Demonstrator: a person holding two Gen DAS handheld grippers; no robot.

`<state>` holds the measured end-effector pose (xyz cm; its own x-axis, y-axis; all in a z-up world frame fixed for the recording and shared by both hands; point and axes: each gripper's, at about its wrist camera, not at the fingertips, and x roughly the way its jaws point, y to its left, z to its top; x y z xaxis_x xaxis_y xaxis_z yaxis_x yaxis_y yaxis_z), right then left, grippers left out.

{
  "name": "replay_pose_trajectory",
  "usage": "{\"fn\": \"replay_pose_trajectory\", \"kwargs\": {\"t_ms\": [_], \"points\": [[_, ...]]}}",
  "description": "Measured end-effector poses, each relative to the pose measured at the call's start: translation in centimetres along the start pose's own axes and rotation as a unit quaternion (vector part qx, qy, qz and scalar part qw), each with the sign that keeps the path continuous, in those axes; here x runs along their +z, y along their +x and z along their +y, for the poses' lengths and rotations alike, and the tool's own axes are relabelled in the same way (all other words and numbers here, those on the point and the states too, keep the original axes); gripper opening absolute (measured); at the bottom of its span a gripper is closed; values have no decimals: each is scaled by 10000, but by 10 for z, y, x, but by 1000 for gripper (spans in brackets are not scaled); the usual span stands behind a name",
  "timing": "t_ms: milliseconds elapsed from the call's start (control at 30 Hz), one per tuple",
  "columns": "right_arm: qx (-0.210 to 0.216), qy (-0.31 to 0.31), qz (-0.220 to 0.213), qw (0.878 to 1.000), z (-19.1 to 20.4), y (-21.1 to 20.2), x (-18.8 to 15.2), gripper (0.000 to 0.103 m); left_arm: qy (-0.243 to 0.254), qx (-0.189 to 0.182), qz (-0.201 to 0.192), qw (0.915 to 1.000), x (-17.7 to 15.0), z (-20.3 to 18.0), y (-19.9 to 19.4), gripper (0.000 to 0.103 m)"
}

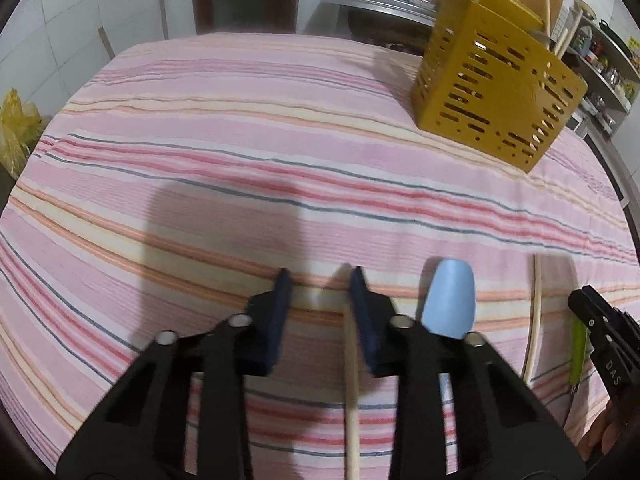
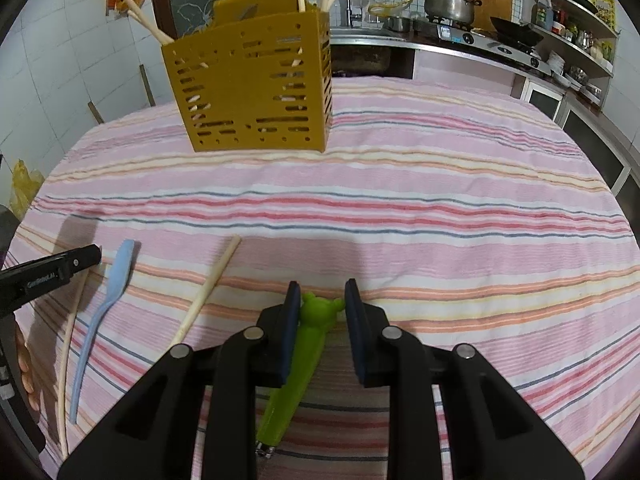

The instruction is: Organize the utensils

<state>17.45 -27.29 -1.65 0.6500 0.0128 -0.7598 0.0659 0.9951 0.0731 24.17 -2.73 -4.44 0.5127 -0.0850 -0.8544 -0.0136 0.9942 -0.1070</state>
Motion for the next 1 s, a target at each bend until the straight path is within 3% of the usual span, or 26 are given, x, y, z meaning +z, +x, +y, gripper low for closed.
{"fn": "replay_pose_trajectory", "kwargs": {"t_ms": [67, 167, 500, 600, 633, 767, 933, 1000], "points": [[18, 10, -52, 10000, 0, -3, 1, 23, -15, -113, 26, 9999, 1, 1, -1, 6], [26, 27, -111, 9999, -1, -6, 1, 23, 20, -211, 24, 9998, 1, 1, -3, 0], [104, 190, -178, 9996, -8, -8, -1, 23, 220, -250, -290, 9990, 6, 3, -23, 0], [157, 209, -183, 9995, -9, -7, -1, 23, 259, -170, -209, 9993, 5, 5, -27, 0], [176, 216, -181, 9994, -10, -7, -1, 23, 238, -138, -188, 9994, 4, 6, -27, 2], [250, 252, -142, 9993, -11, -5, -4, 23, 184, 85, -249, 9995, -16, 5, -31, 53], [268, 231, -123, 9993, -11, -4, -7, 23, 347, 188, -192, 9990, -42, -8, -24, 56], [261, 213, -135, 9993, -10, -5, -8, 23, 470, 385, -353, 9975, -49, -15, -23, 54]]}}
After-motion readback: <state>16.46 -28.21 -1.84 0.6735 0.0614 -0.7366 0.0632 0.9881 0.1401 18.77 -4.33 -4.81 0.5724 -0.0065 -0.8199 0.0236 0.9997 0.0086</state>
